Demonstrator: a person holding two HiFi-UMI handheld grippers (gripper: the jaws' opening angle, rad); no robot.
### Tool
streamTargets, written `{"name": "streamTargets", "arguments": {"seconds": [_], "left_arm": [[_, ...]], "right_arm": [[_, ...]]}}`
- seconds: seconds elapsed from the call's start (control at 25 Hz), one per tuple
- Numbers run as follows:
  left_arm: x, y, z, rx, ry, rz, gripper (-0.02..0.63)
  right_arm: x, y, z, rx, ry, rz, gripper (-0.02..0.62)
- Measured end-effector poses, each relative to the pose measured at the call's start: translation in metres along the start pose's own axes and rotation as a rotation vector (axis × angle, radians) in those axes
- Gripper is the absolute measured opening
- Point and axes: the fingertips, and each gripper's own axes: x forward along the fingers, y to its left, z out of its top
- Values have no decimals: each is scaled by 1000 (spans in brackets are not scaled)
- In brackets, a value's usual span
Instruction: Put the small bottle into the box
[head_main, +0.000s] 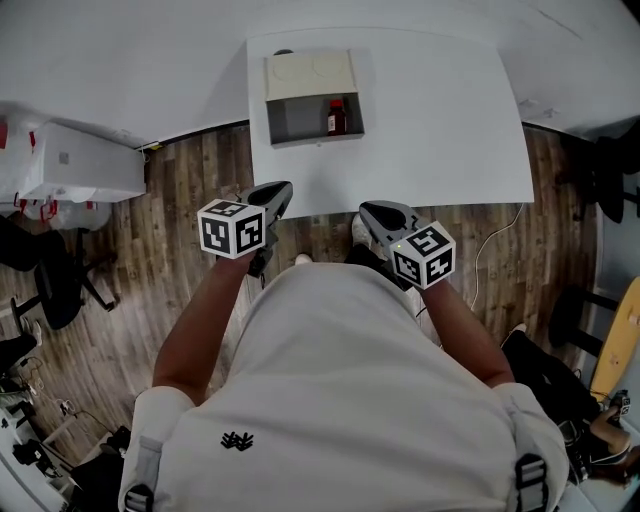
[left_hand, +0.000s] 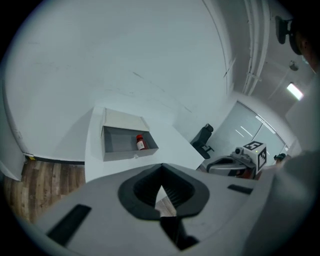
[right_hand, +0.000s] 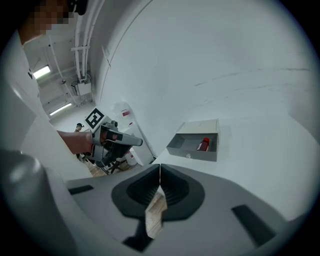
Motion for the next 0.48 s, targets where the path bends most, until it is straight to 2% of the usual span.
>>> {"name": "streamTargets", "arguments": {"seconds": [0.16, 0.32, 0.48], "left_arm": [[-32, -10, -21, 18, -30, -44, 5], [-56, -29, -54, 25, -1, -112, 5], [-71, -42, -70, 71, 14, -133, 5]], "right_arm": [[4, 23, -9, -4, -1, 2, 8], [3, 47, -25, -14, 23, 12, 8], [0, 61, -32, -30, 19, 11, 8]]}}
